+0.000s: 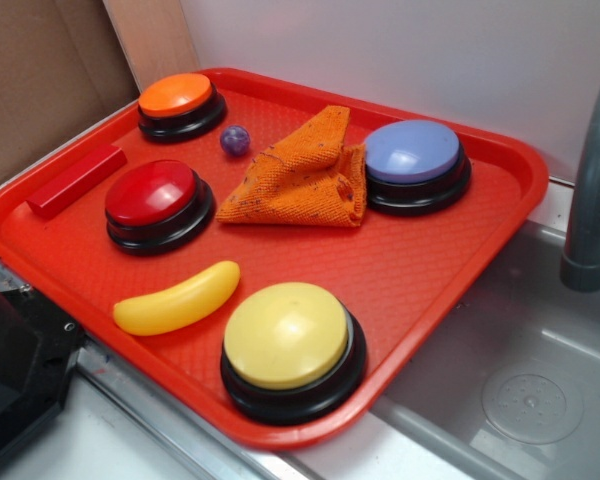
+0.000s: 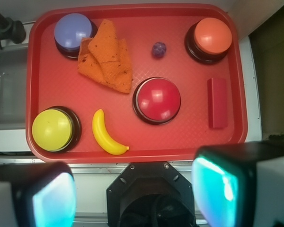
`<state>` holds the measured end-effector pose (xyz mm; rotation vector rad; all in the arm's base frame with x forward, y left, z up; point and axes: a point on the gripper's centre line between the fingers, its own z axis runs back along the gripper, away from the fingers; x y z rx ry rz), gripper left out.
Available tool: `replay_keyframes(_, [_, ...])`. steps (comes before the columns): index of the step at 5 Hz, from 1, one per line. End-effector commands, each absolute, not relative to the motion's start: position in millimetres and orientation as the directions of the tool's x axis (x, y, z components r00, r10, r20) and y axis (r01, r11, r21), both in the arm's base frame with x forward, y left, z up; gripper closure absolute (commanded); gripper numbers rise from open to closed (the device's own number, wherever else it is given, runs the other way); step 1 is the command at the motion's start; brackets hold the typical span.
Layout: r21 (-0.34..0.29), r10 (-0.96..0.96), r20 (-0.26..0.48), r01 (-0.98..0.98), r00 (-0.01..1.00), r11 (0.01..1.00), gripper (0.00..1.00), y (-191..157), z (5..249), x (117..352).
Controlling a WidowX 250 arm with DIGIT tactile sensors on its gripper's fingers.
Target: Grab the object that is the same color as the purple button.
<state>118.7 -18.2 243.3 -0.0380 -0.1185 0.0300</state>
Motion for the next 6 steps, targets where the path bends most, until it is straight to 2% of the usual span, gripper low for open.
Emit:
replay_keyframes(1, [-0.040,0.032,0.118,-0.028,0.993,0.999,0.00,-18,243,119])
replay_keyframes(2, [-0.046,0.164,0.099,-0.160,0.981,0.986,0.00,-16,235,143])
replay_keyframes(3, [-0.033,0.276,0.134,-0.274,0.952,0.961,0.00,-10,227,173])
replay_keyframes(5, [-0.005,0.494,0.159,-0.500,0.855,0.866,0.00,14,191,242])
replay_keyframes(6, [-0.018,0.573,0.202,-0.581,0.795,0.813,0.00,28,163,272])
